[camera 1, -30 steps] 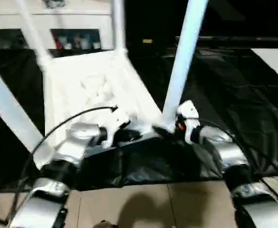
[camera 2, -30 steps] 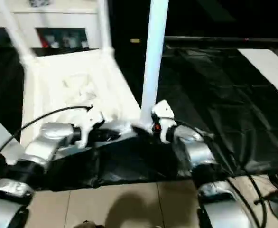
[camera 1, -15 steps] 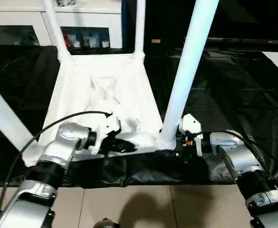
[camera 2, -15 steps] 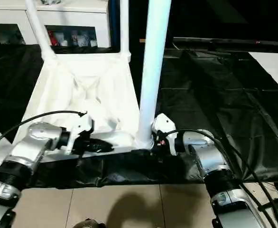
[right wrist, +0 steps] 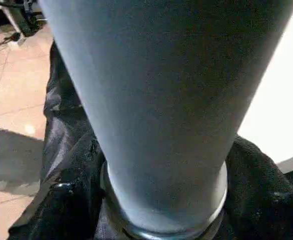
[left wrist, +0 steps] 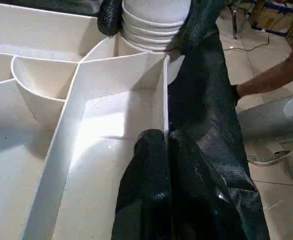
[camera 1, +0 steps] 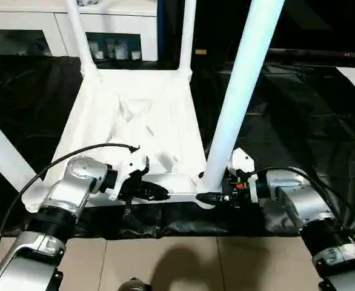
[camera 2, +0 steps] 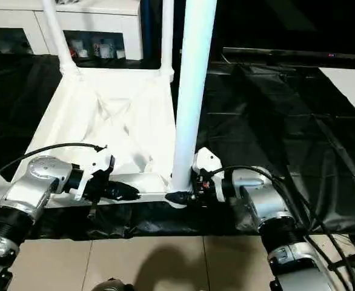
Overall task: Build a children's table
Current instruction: Rotate leg to tighten
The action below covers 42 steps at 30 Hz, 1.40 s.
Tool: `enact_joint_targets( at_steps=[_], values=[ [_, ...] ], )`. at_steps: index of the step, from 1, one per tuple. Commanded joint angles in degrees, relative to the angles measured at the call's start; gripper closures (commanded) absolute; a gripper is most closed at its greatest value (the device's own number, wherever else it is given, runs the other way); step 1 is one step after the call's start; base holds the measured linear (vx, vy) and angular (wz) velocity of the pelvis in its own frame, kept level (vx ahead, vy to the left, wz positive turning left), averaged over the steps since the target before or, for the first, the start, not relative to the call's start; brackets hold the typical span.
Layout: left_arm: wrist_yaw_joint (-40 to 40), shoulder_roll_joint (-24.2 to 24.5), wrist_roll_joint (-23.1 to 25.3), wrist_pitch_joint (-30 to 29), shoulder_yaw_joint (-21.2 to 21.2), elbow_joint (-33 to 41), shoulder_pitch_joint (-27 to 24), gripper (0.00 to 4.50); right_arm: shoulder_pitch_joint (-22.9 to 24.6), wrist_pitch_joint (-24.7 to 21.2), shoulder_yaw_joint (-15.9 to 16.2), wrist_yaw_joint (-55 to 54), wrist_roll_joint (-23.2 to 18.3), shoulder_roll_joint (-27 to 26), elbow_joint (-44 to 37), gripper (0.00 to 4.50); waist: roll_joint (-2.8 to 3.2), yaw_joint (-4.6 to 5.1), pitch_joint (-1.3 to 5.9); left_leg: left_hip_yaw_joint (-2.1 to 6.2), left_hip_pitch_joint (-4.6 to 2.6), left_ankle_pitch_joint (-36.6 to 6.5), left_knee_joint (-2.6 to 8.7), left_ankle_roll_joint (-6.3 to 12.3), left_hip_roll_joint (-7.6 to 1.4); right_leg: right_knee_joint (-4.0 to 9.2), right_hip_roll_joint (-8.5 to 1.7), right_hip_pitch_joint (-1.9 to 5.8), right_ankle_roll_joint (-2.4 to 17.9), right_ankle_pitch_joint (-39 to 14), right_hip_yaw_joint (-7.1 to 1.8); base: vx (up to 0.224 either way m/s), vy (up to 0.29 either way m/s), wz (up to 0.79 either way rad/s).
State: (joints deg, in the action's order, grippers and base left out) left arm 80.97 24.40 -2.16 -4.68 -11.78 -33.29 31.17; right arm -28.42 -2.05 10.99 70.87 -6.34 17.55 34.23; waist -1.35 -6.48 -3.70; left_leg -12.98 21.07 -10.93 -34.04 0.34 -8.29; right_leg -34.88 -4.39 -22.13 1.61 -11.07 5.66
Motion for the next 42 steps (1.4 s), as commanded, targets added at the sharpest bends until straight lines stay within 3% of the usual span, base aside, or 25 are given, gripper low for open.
enact_joint_targets(
  at_steps=[1, 4, 5, 7, 8, 10, 13, 14, 15, 16, 18, 21, 24, 25, 26, 27, 28, 30, 31, 33, 35, 38, 39, 42],
  values=[
    [-1.5, -1.4, -1.7, 0.5, 0.3, 2.5, 0.3, 4.50, 0.0, 0.1, 2.4, -1.8, 0.0, -4.1, 1.2, 1.72, -0.19, 0.01, 3.30, 3.69, -1.26, -14.7, 4.71, -0.73, -6.92, 4.92, -7.39, 1.53, 11.9, -19.5, -4.72, 0.000, 0.000, 0.00],
    [-2.1, 1.5, -1.9, 0.3, 2.1, 2.6, 0.4, 4.50, -1.2, 1.9, 2.6, -4.7, 0.7, -7.6, 3.8, 1.75, -0.32, 0.80, 3.01, 4.45, -1.19, -18.8, 4.93, -2.73, -6.95, 5.45, -7.93, 1.39, 10.5, -26.7, -4.70, 0.000, 0.000, 0.00],
    [-2.1, 2.1, -2.0, 0.2, 2.5, 2.8, 0.3, 4.50, -1.4, 2.2, 2.7, -5.2, 0.8, -8.2, 4.2, 1.75, -0.86, 1.17, 2.97, 4.58, -1.16, -19.7, 5.14, -3.11, -7.04, 5.56, -7.83, 1.41, 10.0, -27.8, -4.67, 0.000, 0.000, 0.00],
    [-2.0, 3.0, -2.1, 0.1, 3.0, 3.0, 0.2, 4.50, -1.8, 2.6, 2.7, -6.1, 1.0, -9.1, 5.0, 1.76, -0.63, 1.19, 2.96, 4.73, -1.27, -20.2, 5.17, -3.52, -7.08, 5.46, -7.97, 1.25, 9.9, -28.1, -4.76, 0.000, 0.000, 0.00],
    [-1.6, 4.8, -2.3, -0.4, 3.8, 3.9, -0.3, 4.50, -2.7, 3.3, 2.8, -7.9, 1.5, -11.0, 6.7, 1.76, -1.23, 1.42, 2.96, 4.71, -1.25, -20.5, 5.39, -3.95, -7.16, 5.35, -7.80, 1.21, 10.2, -27.0, -4.76, 0.000, 0.000, 0.00],
    [-1.2, 6.4, -2.5, -1.0, 4.3, 5.2, -1.1, 4.50, -3.7, 3.9, 2.8, -9.9, 2.2, -13.1, 8.5, 1.76, -0.96, 1.83, 3.08, 4.94, -0.76, -19.8, 5.61, -4.65, -7.12, 4.86, -7.96, 1.41, 10.9, -24.6, -4.86, 0.000, 0.000, 0.00],
    [-1.4, 6.5, -2.6, -1.3, 4.4, 6.2, -1.7, 4.50, -4.2, 4.3, 2.7, -11.5, 2.7, -14.2, 9.9, 1.76, -0.93, 2.07, 3.20, 4.56, -1.17, -19.4, 5.68, -5.62, -7.03, 4.44, -7.42, 1.03, 12.0, -19.0, -4.84, 0.000, 0.000, 0.00],
    [-3.4, 5.8, -2.3, -1.5, 4.1, 8.3, -3.3, 4.50, -5.3, 4.7, 2.3, -17.2, 4.3, -16.5, 13.0, 1.76, -2.02, 2.04, 3.16, 4.18, -1.55, -19.5, 5.50, -5.25, -6.91, 4.58, -7.34, 0.91, 12.6, -17.9, -4.85, 0.000, 0.000, 0.00],
    [-5.0, 5.1, -2.0, -1.6, 4.0, 9.1, -3.9, 4.50, -5.7, 5.0, 2.3, -20.5, 5.3, -17.5, 14.4, 1.76, -1.63, 2.15, 3.09, 4.46, -1.09, -18.3, 5.38, -5.27, -6.89, 4.26, -7.93, 1.20, 13.3, -17.4, -5.09, 0.000, 0.000, 0.00],
    [-8.8, 3.6, -0.8, -1.9, 3.8, 9.5, -4.3, 4.50, -6.2, 4.6, 2.1, -25.2, 6.4, -19.0, 16.3, 1.76, -1.74, 2.48, 3.07, 4.60, -1.16, -18.4, 5.38, -5.57, -6.93, 4.52, -7.94, 1.12, 12.9, -19.2, -5.04, 0.000, 0.000, 0.00],
    [-11.4, 2.5, 0.0, -2.2, 3.7, 9.8, -4.6, 4.50, -6.6, 4.2, 2.0, -28.1, 7.0, -19.9, 17.5, 1.77, -1.77, 2.53, 2.95, 4.47, -1.75, -20.1, 5.18, -5.66, -6.73, 5.08, -7.71, 0.76, 11.7, -22.3, -5.04, 0.000, 0.000, 0.00],
    [-21.3, -3.5, 1.8, -4.6, 3.8, 11.5, -4.9, 4.50, -8.0, 3.8, 0.0, -39.2, 7.9, -23.7, 21.4, 1.78, -1.83, 2.72, 2.72, 4.53, -2.33, -23.4, 5.31, -6.67, -6.84, 5.34, -7.38, 0.31, 11.1, -24.7, -4.98, 0.000, 0.000, 0.00],
    [-25.5, -7.3, 2.4, -6.2, 3.0, 13.2, -5.1, 4.50, -8.8, 5.0, -0.7, -43.5, 8.4, -25.2, 23.3, 1.78, -1.92, 2.75, 2.50, 4.78, -2.59, -25.8, 5.14, -6.12, -6.65, 6.15, -7.64, 0.15, 8.9, -30.1, -5.05, 0.000, 0.000, 0.00],
    [-26.3, -8.5, 2.5, -6.5, 2.5, 13.7, -5.1, 4.50, -8.9, 6.0, -0.7, -43.5, 8.5, -25.5, 23.5, 1.78, -1.61, 2.60, 2.50, 4.85, -2.56, -25.8, 5.12, -5.92, -6.62, 6.26, -7.71, 0.19, 8.6, -30.6, -5.05, 0.000, 0.000, 0.00],
    [-26.9, -10.1, 2.6, -6.6, 1.5, 14.1, -5.0, 4.50, -8.7, 7.8, -0.5, -42.2, 8.4, -25.5, 23.0, 1.78, -1.50, 2.62, 2.55, 4.72, -2.72, -26.0, 5.17, -5.64, -6.65, 6.41, -7.42, 0.14, 8.1, -30.0, -5.06, 0.000, 0.000, 0.00],
    [-26.9, -10.5, 2.7, -6.6, 1.3, 14.1, -4.9, 4.50, -8.6, 8.3, -0.5, -41.9, 8.3, -25.5, 22.9, 1.44, -1.59, 2.52, 2.59, 4.67, -2.65, -25.6, 5.17, -5.40, -6.61, 6.35, -7.41, 0.24, 8.1, -29.6, -5.08, 0.000, 0.000, 0.00],
    [-27.0, -10.7, 2.7, -6.5, 1.1, 14.2, -4.9, 4.50, -8.7, 8.7, -0.7, -41.6, 8.2, -25.3, 22.8, 1.09, -1.17, 2.39, 2.68, 4.72, -2.35, -24.5, 5.22, -4.98, -6.55, 6.13, -7.48, 0.48, 8.3, -28.5, -5.17, 0.000, 0.000, 0.00],
    [-26.6, -10.6, 3.0, -6.4, 0.9, 14.2, -4.8, 4.50, -9.1, 9.5, -1.3, -40.4, 7.7, -24.6, 22.8, 1.09, -1.30, 2.34, 2.76, 4.56, -2.23, -23.2, 5.34, -4.57, -6.59, 5.93, -7.26, 0.57, 8.7, -26.4, -5.18, 0.000, 0.000, 0.00],
    [-26.5, -10.6, 3.1, -6.3, 0.9, 14.2, -4.8, 4.50, -9.2, 9.6, -1.4, -40.3, 7.6, -24.5, 22.8, 1.03, -0.68, 2.15, 2.83, 4.60, -2.22, -22.8, 5.34, -4.62, -6.58, 5.80, -7.31, 0.63, 9.0, -25.3, -5.22, 0.000, 0.000, 0.00],
    [-25.0, -9.5, 3.2, -5.4, 1.1, 14.3, -4.9, 4.50, -9.5, 11.1, -1.3, -37.7, 7.6, -22.7, 22.1, 0.64, -1.05, 2.11, 3.01, 4.31, -2.05, -21.2, 5.33, -4.13, -6.54, 5.49, -7.16, 0.90, 10.0, -22.1, -5.20, 0.000, 0.000, 0.00],
    [-23.9, -8.8, 3.1, -4.9, 1.3, 14.4, -5.0, 4.50, -9.4, 11.8, -1.0, -35.9, 7.7, -21.4, 21.2, 0.60, -0.64, 1.84, 3.07, 4.21, -1.89, -19.4, 5.24, -3.51, -6.52, 5.33, -7.29, 1.14, 10.7, -19.8, -5.30, 0.000, 0.000, 0.00],
    [-19.9, -6.8, 2.6, -4.3, 1.2, 14.8, -5.4, 4.50, -8.4, 12.7, -0.4, -29.0, 7.6, -16.9, 18.2, 0.60, -0.87, 1.48, 3.42, 3.79, -1.70, -15.6, 5.02, -2.10, -6.44, 4.70, -6.97, 1.63, 11.8, -14.3, -5.08, 0.000, 0.000, 0.00],
    [-18.9, -6.4, 2.2, -4.2, 1.2, 14.9, -5.4, 4.50, -8.0, 12.9, -0.1, -26.9, 7.6, -15.6, 17.4, 0.60, -0.34, 1.18, 3.46, 3.64, -1.87, -14.3, 4.89, -1.59, -6.46, 4.41, -6.84, 1.48, 12.6, -11.7, -5.11, 0.000, 0.000, 0.00],
    [-14.7, -5.2, 0.2, -4.4, 1.0, 15.4, -5.8, 4.50, -6.1, 12.9, 0.6, -18.8, 6.3, -11.1, 14.2, 0.60, -0.55, 0.69, 3.66, 3.22, -1.75, -11.2, 4.60, 0.02, -6.41, 3.64, -6.40, 1.84, 14.1, -5.6, -4.86, 0.000, 0.000, 0.00]
  ],
)
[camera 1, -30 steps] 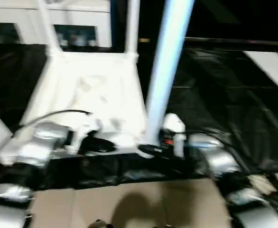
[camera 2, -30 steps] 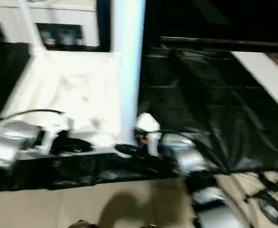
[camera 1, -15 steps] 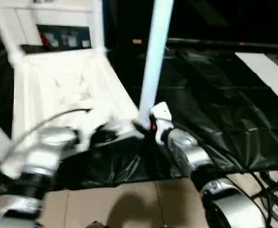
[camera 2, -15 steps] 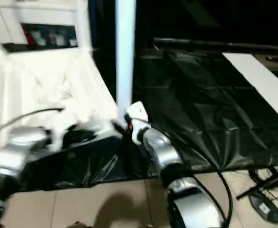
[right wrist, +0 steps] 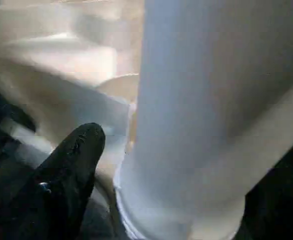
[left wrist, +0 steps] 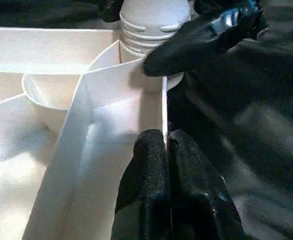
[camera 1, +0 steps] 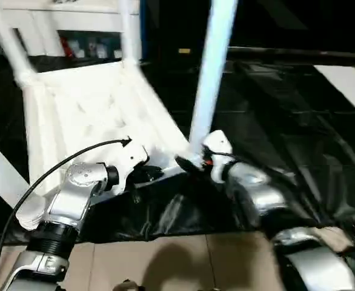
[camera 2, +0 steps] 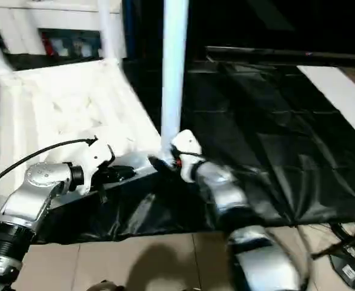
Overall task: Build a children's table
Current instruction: Rotate leg to tighten
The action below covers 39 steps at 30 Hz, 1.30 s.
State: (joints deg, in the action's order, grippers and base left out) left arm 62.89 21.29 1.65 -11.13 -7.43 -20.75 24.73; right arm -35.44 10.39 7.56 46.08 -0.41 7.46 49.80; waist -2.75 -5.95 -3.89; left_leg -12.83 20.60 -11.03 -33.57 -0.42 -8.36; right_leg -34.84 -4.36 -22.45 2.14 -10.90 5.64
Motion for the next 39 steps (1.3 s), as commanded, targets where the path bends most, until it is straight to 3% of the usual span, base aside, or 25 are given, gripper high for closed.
enact_joint_targets(
  at_steps=[1, 2, 3, 5, 8, 10, 11, 14, 16, 19, 22, 26, 28, 31, 32, 33, 34, 35, 36, 39],
  values=[
    [3.6, -2.0, -3.7, 2.0, -3.3, 2.9, 0.6, 4.50, 0.9, 0.4, 4.1, 6.4, 0.3, -0.8, -1.5, 0.60, 0.76, 0.11, 3.86, 3.06, -1.10, -10.4, 4.11, 1.27, -6.34, 3.47, -6.40, 2.35, 13.8, -4.9, -4.80, 0.000, 0.000, 0.00],
    [5.0, -1.7, -4.3, 1.7, -3.3, 3.0, 0.6, 4.50, 1.4, 0.1, 4.2, 8.8, -0.2, 0.3, -2.2, 0.60, 0.77, -0.14, 3.91, 3.04, -0.90, -9.5, 4.01, 1.94, -6.40, 3.32, -6.48, 2.50, 14.3, -4.4, -4.71, 0.000, 0.000, 0.00],
    [8.4, -0.5, -5.3, 1.5, -3.4, 2.7, 0.5, 4.50, 2.4, -0.3, 4.9, 15.3, -1.0, 3.3, -3.7, 0.60, 1.16, -0.48, 3.89, 3.08, -0.76, -9.4, 3.88, 2.24, -6.44, 3.38, -6.57, 2.61, 14.2, -5.3, -4.67, 0.000, 0.000, 0.00],
    [9.4, -0.2, -5.6, 1.3, -3.4, 2.6, 0.5, 4.50, 2.6, -0.5, 5.1, 17.2, -1.2, 4.1, -4.2, 0.60, 1.02, -0.78, 3.94, 2.97, -0.81, -9.6, 3.73, 2.61, -6.50, 3.44, -6.45, 2.42, 14.1, -6.1, -4.59, 0.000, 0.000, 0.00],
    [12.2, 1.8, -5.2, 2.1, -3.8, 0.7, 1.2, 4.50, 3.4, -1.5, 6.5, 23.7, -2.1, 6.8, -6.3, 0.60, 1.09, -0.88, 3.62, 3.31, -0.71, -13.1, 3.99, 1.53, -6.60, 4.25, -6.66, 2.41, 12.8, -13.5, -4.53, 0.000, 0.000, 0.00],
    [13.7, 2.6, -5.7, 1.9, -3.7, -0.2, 1.9, 4.50, 3.6, -2.4, 7.1, 26.9, -2.4, 7.8, -7.2, 0.60, 1.10, -0.90, 3.66, 3.40, -0.85, -13.9, 4.07, 0.96, -6.66, 4.34, -6.64, 2.31, 12.3, -15.2, -4.57, 0.000, 0.000, 0.00],
    [14.3, 2.9, -5.9, 1.7, -3.8, -0.4, 2.1, 4.50, 3.6, -2.5, 7.2, 27.8, -2.5, 8.0, -7.3, 0.92, 1.21, -0.92, 3.69, 3.39, -0.90, -13.9, 4.08, 0.74, -6.73, 4.23, -6.67, 2.21, 12.3, -15.0, -4.60, 0.000, 0.000, 0.00],
    [16.2, 4.1, -5.8, 1.9, -4.0, -1.2, 2.9, 4.50, 3.2, -3.0, 7.3, 29.6, -2.9, 8.3, -7.6, 0.92, 1.11, -0.91, 3.82, 3.36, -0.87, -13.1, 4.02, 0.56, -6.61, 4.02, -6.69, 2.24, 13.2, -12.9, -4.62, 0.000, 0.000, 0.00],
    [17.1, 4.6, -5.9, 1.8, -4.2, -1.5, 3.2, 4.50, 3.2, -3.5, 7.3, 30.9, -3.3, 8.3, -7.8, 1.28, 0.91, -1.05, 3.94, 3.26, -0.83, -11.6, 3.88, 1.02, -6.65, 3.76, -6.72, 2.29, 13.8, -10.7, -4.54, 0.000, 0.000, 0.00],
    [17.5, 4.8, -6.2, 1.6, -4.1, -1.5, 3.1, 4.50, 3.3, -4.4, 7.4, 31.8, -3.7, 8.3, -8.3, 1.36, 1.03, -1.23, 4.06, 3.23, -0.74, -10.0, 3.76, 1.54, -6.63, 3.43, -6.64, 2.31, 14.3, -8.5, -4.43, 0.000, 0.000, 0.00],
    [16.7, 4.8, -6.4, 2.0, -4.0, -1.5, 2.9, 4.50, 3.6, -5.0, 7.5, 32.0, -3.5, 7.8, -8.5, 1.68, 0.97, -1.45, 3.95, 3.23, -0.75, -10.7, 3.76, 1.42, -6.60, 3.63, -6.79, 2.30, 14.1, -10.2, -4.46, 0.000, 0.000, 0.00],
    [15.8, 4.4, -6.5, 2.0, -3.7, -1.6, 2.9, 4.50, 3.8, -5.1, 7.6, 31.7, -3.4, 7.6, -8.7, 1.74, 0.98, -1.52, 3.99, 3.26, -0.76, -10.9, 3.77, 0.97, -6.63, 3.72, -6.82, 2.33, 13.6, -11.3, -4.49, 0.000, 0.000, 0.00],
    [10.3, 2.5, -5.2, 2.3, -2.5, -2.5, 3.6, 4.50, 4.1, -4.6, 7.1, 26.4, -2.3, 5.8, -7.8, 1.75, 1.25, -1.52, 4.02, 3.30, -0.83, -10.9, 3.83, 0.75, -6.63, 3.69, -6.68, 2.26, 13.5, -10.4, -4.46, 0.000, 0.000, 0.00],
    [4.3, 0.6, -3.5, 1.8, -1.6, -3.7, 4.4, 4.50, 3.6, -5.4, 5.8, 18.6, -1.1, 3.3, -5.6, 1.77, 1.19, -1.16, 3.75, 3.51, -1.12, -13.7, 4.03, -0.72, -6.50, 4.29, -6.92, 2.00, 13.2, -14.1, -4.58, 0.000, 0.000, 0.00],
    [-1.6, -1.6, -2.5, 0.8, -0.8, -4.5, 5.3, 4.50, 2.3, -5.9, 4.4, 8.4, 0.5, 0.4, -2.3, 1.77, 0.89, -1.15, 3.60, 3.67, -1.29, -15.7, 4.04, -1.31, -6.37, 4.89, -7.18, 2.08, 12.1, -18.6, -4.57, 0.000, 0.000, 0.00],
    [-4.6, -2.8, -1.9, 0.2, -0.4, -4.7, 5.7, 4.50, 1.5, -6.1, 3.5, 2.6, 1.2, -1.4, -0.3, 1.77, 1.16, -0.56, 3.05, 4.06, -1.53, -18.4, 4.30, -2.50, -6.49, 5.36, -7.29, 1.54, 11.3, -23.8, -4.56, 0.000, 0.000, 0.00],
    [-4.8, -2.9, -1.9, 0.2, -0.4, -4.7, 5.7, 4.50, 1.4, -6.1, 3.4, 2.2, 1.3, -1.5, -0.2, 1.77, 1.12, 0.04, 2.92, 4.60, -1.90, -21.7, 4.33, -3.72, -6.42, 5.94, -7.49, 1.60, 9.4, -29.9, -4.25, 0.000, 0.000, 0.00],
    [-6.7, -3.8, -1.5, -0.3, -0.4, -4.7, 5.9, 4.50, 0.6, -6.9, 2.4, -2.1, 1.2, -3.0, 1.5, 1.78, 1.05, 0.21, 3.02, 4.80, -1.84, -22.4, 4.41, -3.86, -6.40, 6.19, -7.61, 1.87, 8.6, -31.3, -4.13, 0.000, 0.000, 0.00],
    [-7.7, -4.6, -1.2, -0.5, -0.5, -4.6, 6.0, 4.50, 0.0, -7.6, 1.6, -5.3, 1.0, -4.2, 2.7, 1.78, 1.05, 0.71, 3.14, 5.12, -1.38, -22.7, 4.65, -4.15, -6.52, 6.08, -7.68, 2.12, 7.7, -31.7, -4.15, 0.000, 0.000, 0.00],
    [-11.3, -7.6, 0.2, -1.2, -1.8, -3.7, 5.7, 4.50, -2.8, -9.0, -0.6, -16.4, 0.5, -8.6, 6.6, 1.78, 1.15, 1.53, 3.17, 5.01, -1.52, -23.0, 4.88, -4.49, -6.44, 5.94, -7.32, 1.64, 8.2, -28.4, -4.42, 0.000, 0.000, 0.00]
  ],
)
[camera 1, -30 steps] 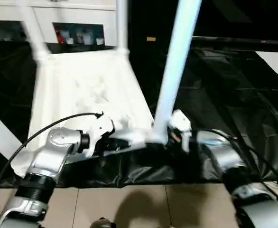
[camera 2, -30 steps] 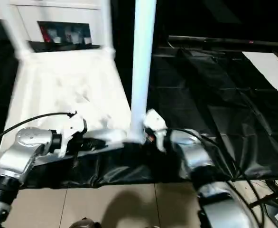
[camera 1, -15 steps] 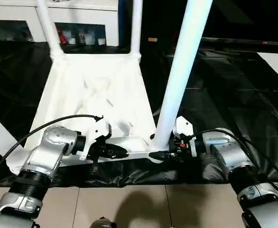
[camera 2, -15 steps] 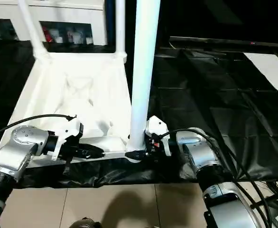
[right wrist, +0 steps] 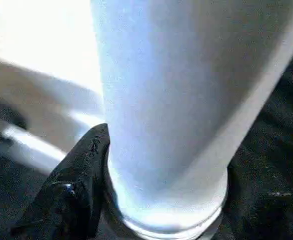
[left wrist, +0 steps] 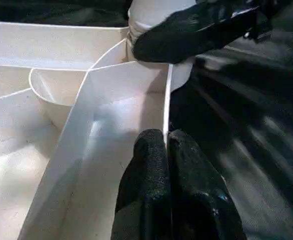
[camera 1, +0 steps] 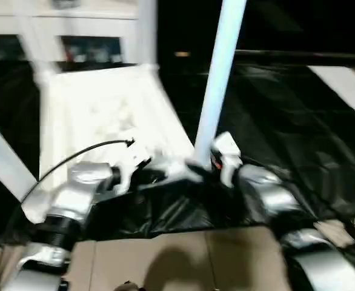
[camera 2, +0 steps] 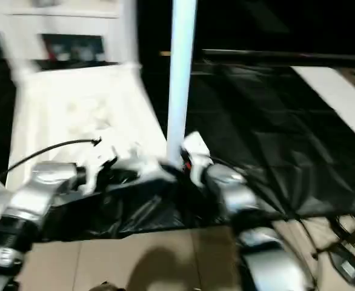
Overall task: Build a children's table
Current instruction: Rotate leg to tighten
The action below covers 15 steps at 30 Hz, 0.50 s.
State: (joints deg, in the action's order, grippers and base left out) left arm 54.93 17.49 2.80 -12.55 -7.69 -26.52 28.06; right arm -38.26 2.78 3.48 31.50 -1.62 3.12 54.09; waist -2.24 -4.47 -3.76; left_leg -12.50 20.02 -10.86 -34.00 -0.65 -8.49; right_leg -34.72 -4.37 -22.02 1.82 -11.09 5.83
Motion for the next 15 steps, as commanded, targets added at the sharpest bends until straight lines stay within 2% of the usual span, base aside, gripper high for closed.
enact_joint_targets(
  at_steps=[1, 3, 4, 5, 6, 8, 10, 11, 13, 14, 15],
  values=[
    [-4.2, -4.4, -0.6, 0.1, -1.7, 2.1, 2.5, 4.50, -0.4, -1.2, 3.3, -3.1, 1.7, -5.2, 2.9, 1.78, 0.51, 0.12, 3.13, 4.55, -0.98, -22.6, 5.08, -3.99, -6.19, 5.88, -7.45, 1.19, 8.8, -27.4, -4.72, 0.000, 0.000, 0.00],
    [-4.9, -5.3, -0.2, 0.5, -2.3, 2.2, 2.6, 4.50, -0.8, 0.1, 3.5, -3.3, 2.1, -6.4, 3.2, 1.78, 0.42, 0.01, 3.16, 4.23, -1.06, -21.3, 4.90, -3.12, -6.13, 5.91, -7.47, 1.09, 9.1, -25.8, -4.94, 0.000, 0.000, 0.00],
    [-4.9, -5.6, -0.1, 0.7, -2.6, 2.2, 2.6, 4.50, -0.9, 0.9, 3.7, -3.1, 2.3, -6.9, 3.3, 1.43, 0.47, -0.07, 3.20, 4.16, -1.02, -20.8, 4.88, -2.87, -6.15, 5.81, -7.44, 1.18, 9.2, -25.0, -4.96, 0.000, 0.000, 0.00],
    [-4.5, -5.8, -0.3, 0.8, -3.0, 2.3, 2.6, 4.50, -1.0, 1.9, 3.8, -2.7, 2.6, -7.3, 3.4, 1.43, 0.51, -0.13, 3.28, 4.00, -0.89, -19.5, 4.89, -2.36, -6.14, 5.60, -7.31, 1.30, 9.6, -23.0, -4.98, 0.000, 0.000, 0.00],
    [-3.7, -5.9, -0.5, 1.0, -3.3, 2.5, 2.5, 4.50, -1.2, 2.3, 3.5, -1.6, 2.1, -7.7, 3.5, 1.22, 0.38, -0.15, 3.29, 3.82, -0.82, -18.6, 4.89, -1.99, -6.12, 5.45, -7.19, 1.30, 10.1, -21.2, -5.00, 0.000, 0.000, 0.00],
    [-2.3, -5.4, -0.9, 1.6, -3.5, 2.6, 2.4, 4.50, -1.5, 2.7, 2.8, -0.2, 1.3, -7.7, 3.6, 1.03, 0.48, -0.22, 3.32, 3.73, -0.77, -17.7, 4.88, -1.58, -6.12, 5.27, -7.15, 1.43, 10.6, -19.7, -5.01, 0.000, 0.000, 0.00],
    [0.1, -4.2, -1.4, 2.5, -3.6, 2.7, 2.0, 4.50, -1.4, 3.1, 2.8, 2.3, 1.0, -6.5, 2.9, 0.98, 0.52, -0.19, 3.35, 3.70, -0.70, -17.4, 4.87, -1.33, -6.13, 5.14, -7.12, 1.54, 10.9, -19.1, -4.98, 0.000, 0.000, 0.00],
    [1.2, -3.5, -1.7, 3.1, -3.6, 2.8, 1.9, 4.50, -1.4, 3.5, 3.0, 3.4, 1.0, -5.9, 2.8, 0.74, 0.58, -0.18, 3.40, 3.74, -0.53, -17.0, 4.88, -1.14, -6.11, 5.03, -7.15, 1.68, 11.0, -18.7, -4.99, 0.000, 0.000, 0.00],
    [3.1, -2.7, -2.3, 3.5, -3.6, 3.2, 1.5, 4.50, -1.2, 3.9, 3.3, 5.5, 0.8, -4.9, 2.5, 0.62, 0.73, -0.08, 3.54, 3.64, -0.44, -15.6, 4.77, -0.82, -6.11, 4.66, -7.10, 1.81, 11.6, -16.1, -5.00, 0.000, 0.000, 0.00],
    [6.7, -0.9, -2.8, 4.7, -3.8, 3.1, 1.1, 4.50, 0.0, 5.3, 5.0, 11.9, 0.9, -2.4, 1.0, 0.62, 0.68, -0.07, 3.60, 3.51, -0.34, -15.0, 4.63, -0.26, -5.98, 4.65, -7.04, 1.94, 12.0, -15.2, -4.98, 0.000, 0.000, 0.00],
    [7.4, -0.4, -2.9, 4.8, -3.8, 3.1, 1.0, 4.50, 0.3, 5.8, 5.4, 13.3, 0.9, -1.8, 0.7, 0.62, 0.66, -0.22, 3.64, 3.46, -0.40, -14.7, 4.50, 0.16, -5.94, 4.65, -7.01, 1.98, 12.1, -14.8, -4.88, 0.000, 0.000, 0.00]
  ],
)
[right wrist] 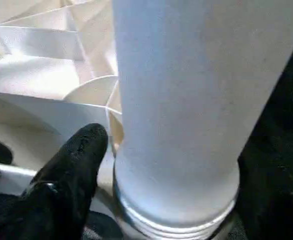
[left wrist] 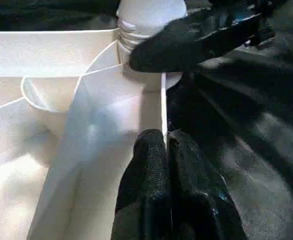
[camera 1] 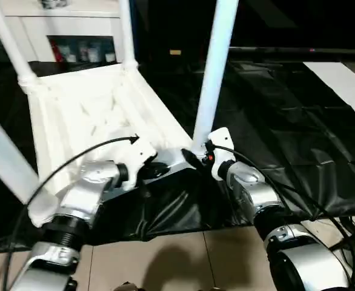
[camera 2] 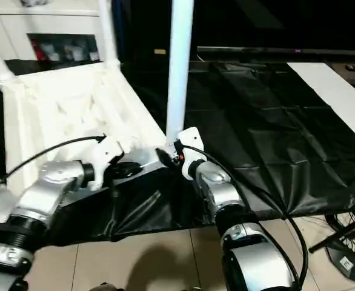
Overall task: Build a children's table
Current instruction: Rotate leg to tighten
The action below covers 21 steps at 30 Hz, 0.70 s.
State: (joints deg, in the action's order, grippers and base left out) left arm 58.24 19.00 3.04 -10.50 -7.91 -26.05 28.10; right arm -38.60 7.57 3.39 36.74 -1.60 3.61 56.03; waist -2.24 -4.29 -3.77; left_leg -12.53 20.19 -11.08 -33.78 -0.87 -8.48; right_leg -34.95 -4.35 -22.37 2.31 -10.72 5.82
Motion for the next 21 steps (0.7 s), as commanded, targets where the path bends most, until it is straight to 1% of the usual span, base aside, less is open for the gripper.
enact_joint_targets(
  at_steps=[1, 2, 4, 5, 6, 7, 8, 9, 10, 11, 12, 13, 14, 16, 17, 18, 19, 21],
  values=[
    [5.0, -1.5, -3.3, 2.8, -3.6, 2.5, 0.9, 4.50, 1.0, 1.5, 5.9, 9.7, 1.0, -1.6, -1.6, 0.62, 0.72, -0.39, 3.65, 3.40, -0.45, -13.8, 4.23, 0.72, -6.01, 4.69, -7.07, 2.37, 11.8, -14.3, -4.96, 0.000, 0.000, 0.00],
    [5.5, -1.1, -3.4, 2.9, -3.6, 2.5, 0.8, 4.50, 1.2, 1.9, 6.2, 10.8, 1.0, -1.1, -1.9, 0.62, 0.72, -0.58, 3.78, 3.28, -0.34, -12.1, 4.19, 1.39, -6.08, 4.35, -6.84, 2.52, 12.3, -11.9, -4.86, 0.000, 0.000, 0.00],
    [8.9, 0.6, -4.1, 4.2, -3.1, 1.4, 1.1, 4.50, 2.7, 2.7, 6.9, 18.1, 0.0, 1.5, -4.0, 0.62, 0.84, -1.17, 4.19, 2.97, -0.32, -8.2, 3.87, 2.62, -6.20, 3.34, -6.44, 2.61, 13.9, -5.4, -4.61, 0.000, 0.000, 0.00],
    [10.1, 1.1, -4.5, 4.7, -2.9, 1.0, 1.1, 4.50, 3.2, 2.5, 7.2, 20.6, -0.4, 2.3, -4.9, 0.62, 0.76, -1.28, 4.26, 2.93, -0.16, -7.2, 3.76, 3.17, -6.18, 3.08, -6.39, 2.69, 14.3, -3.7, -4.57, 0.000, 0.000, 0.00],
    [10.8, 1.3, -4.8, 4.9, -2.9, 0.9, 1.2, 4.50, 3.5, 2.4, 7.3, 22.0, -0.7, 2.7, -5.4, 0.62, 0.84, -1.60, 4.29, 2.75, -0.29, -6.4, 3.59, 4.22, -6.25, 2.85, -6.28, 2.49, 14.8, -1.5, -4.49, 0.000, 0.000, 0.00],
    [11.1, 1.4, -4.9, 4.8, -2.8, 0.8, 1.2, 4.50, 3.6, 2.3, 7.4, 22.7, -0.9, 2.9, -5.6, 0.62, 0.87, -1.66, 4.23, 2.72, -0.32, -6.3, 3.60, 4.50, -6.32, 2.83, -6.26, 2.35, 15.0, -1.3, -4.47, 0.000, 0.000, 0.00],
    [12.0, 1.6, -5.3, 4.9, -2.6, 0.4, 1.3, 4.50, 4.1, 2.1, 7.7, 25.1, -1.3, 3.7, -6.5, 0.62, 0.83, -1.81, 4.26, 2.74, -0.22, -6.4, 3.56, 4.60, -6.35, 2.79, -6.30, 2.37, 15.4, -1.6, -4.39, 0.000, 0.000, 0.00],
    [12.0, 1.6, -5.3, 4.9, -2.6, 0.4, 1.3, 4.50, 4.1, 2.1, 7.7, 25.1, -1.3, 3.7, -6.5, 0.62, 0.87, -2.08, 4.11, 2.74, -0.23, -7.4, 3.59, 4.29, -6.44, 3.03, -6.41, 2.31, 15.2, -3.3, -4.40, 0.000, 0.000, 0.00],
    [13.8, 2.1, -6.0, 4.6, -2.5, 0.2, 1.4, 4.50, 4.8, 1.4, 8.5, 29.1, -1.8, 5.0, -8.1, 0.85, 0.82, -2.22, 3.97, 2.78, -0.35, -8.9, 3.74, 3.60, -6.45, 3.36, -6.43, 2.26, 14.9, -6.0, -4.41, 0.000, 0.000, 0.00],
    [14.4, 2.4, -6.2, 4.7, -2.4, 0.0, 1.5, 4.50, 5.2, 1.0, 9.0, 31.2, -2.1, 5.6, -8.8, 0.93, 0.78, -2.49, 3.88, 2.69, -0.65, -10.7, 3.76, 2.85, -6.47, 3.76, -6.50, 2.08, 14.3, -8.7, -4.50, 0.000, 0.000, 0.00],
    [14.8, 2.6, -6.3, 5.0, -2.4, -0.5, 1.6, 4.50, 5.5, 0.7, 9.5, 33.1, -2.2, 6.3, -9.4, 0.93, 0.87, -2.63, 3.77, 2.68, -0.83, -11.5, 3.81, 2.45, -6.55, 3.96, -6.57, 1.95, 14.1, -10.0, -4.58, 0.000, 0.000, 0.00],
    [15.3, 2.7, -6.4, 5.0, -2.3, -1.0, 1.8, 4.50, 5.7, 0.3, 10.0, 34.9, -2.3, 6.9, -9.9, 0.98, 0.75, -2.74, 3.70, 2.63, -0.92, -12.6, 3.91, 1.82, -6.57, 4.09, -6.47, 1.85, 13.7, -11.7, -4.63, 0.000, 0.000, 0.00],
    [15.8, 3.0, -6.3, 5.5, -2.2, -1.9, 2.1, 4.50, 5.9, -0.1, 10.6, 36.7, -2.3, 7.5, -10.5, 0.98, 0.58, -2.79, 3.73, 2.65, -0.83, -12.5, 3.93, 1.64, -6.54, 4.06, -6.51, 1.97, 13.5, -12.2, -4.60, 0.000, 0.000, 0.00],
    [16.6, 3.4, -6.2, 5.8, -2.3, -2.9, 2.5, 4.50, 6.3, -0.6, 11.5, 38.9, -2.1, 8.4, -11.4, 1.23, 0.63, -2.93, 3.62, 2.78, -0.70, -13.1, 4.05, 1.11, -6.58, 4.24, -6.72, 1.97, 12.5, -14.5, -4.69, 0.000, 0.000, 0.00],
    [17.2, 3.7, -6.3, 6.0, -2.4, -3.3, 2.6, 4.50, 6.6, -1.0, 11.9, 40.2, -1.9, 8.8, -12.1, 1.23, 0.61, -2.96, 3.60, 2.84, -0.69, -13.1, 4.11, 1.03, -6.54, 4.33, -6.68, 2.01, 12.2, -15.1, -4.67, 0.000, 0.000, 0.00],
    [17.6, 3.8, -6.4, 6.2, -2.5, -3.6, 2.8, 4.50, 6.9, -1.4, 12.3, 41.4, -1.8, 9.1, -12.7, 1.33, 0.58, -3.10, 3.70, 2.84, -0.68, -12.8, 4.05, 1.00, -6.50, 4.35, -6.75, 2.07, 11.8, -15.5, -4.71, 0.000, 0.000, 0.00],
    [17.7, 3.9, -6.3, 6.3, -2.6, -3.7, 2.8, 4.50, 7.0, -1.3, 12.5, 41.7, -1.5, 9.3, -12.9, 1.33, 0.54, -3.16, 3.74, 2.83, -0.71, -12.5, 4.00, 0.99, -6.52, 4.31, -6.82, 2.04, 11.8, -15.3, -4.74, 0.000, 0.000, 0.00],
    [17.9, 4.0, -6.2, 6.4, -2.6, -3.8, 2.9, 4.50, 7.1, -1.2, 12.6, 41.8, -1.4, 9.4, -13.1, 1.55, 0.56, -3.39, 3.84, 2.85, -0.56, -11.4, 3.94, 1.12, -6.55, 4.12, -6.85, 2.08, 12.0, -14.0, -4.69, 0.000, 0.000, 0.00]
  ],
)
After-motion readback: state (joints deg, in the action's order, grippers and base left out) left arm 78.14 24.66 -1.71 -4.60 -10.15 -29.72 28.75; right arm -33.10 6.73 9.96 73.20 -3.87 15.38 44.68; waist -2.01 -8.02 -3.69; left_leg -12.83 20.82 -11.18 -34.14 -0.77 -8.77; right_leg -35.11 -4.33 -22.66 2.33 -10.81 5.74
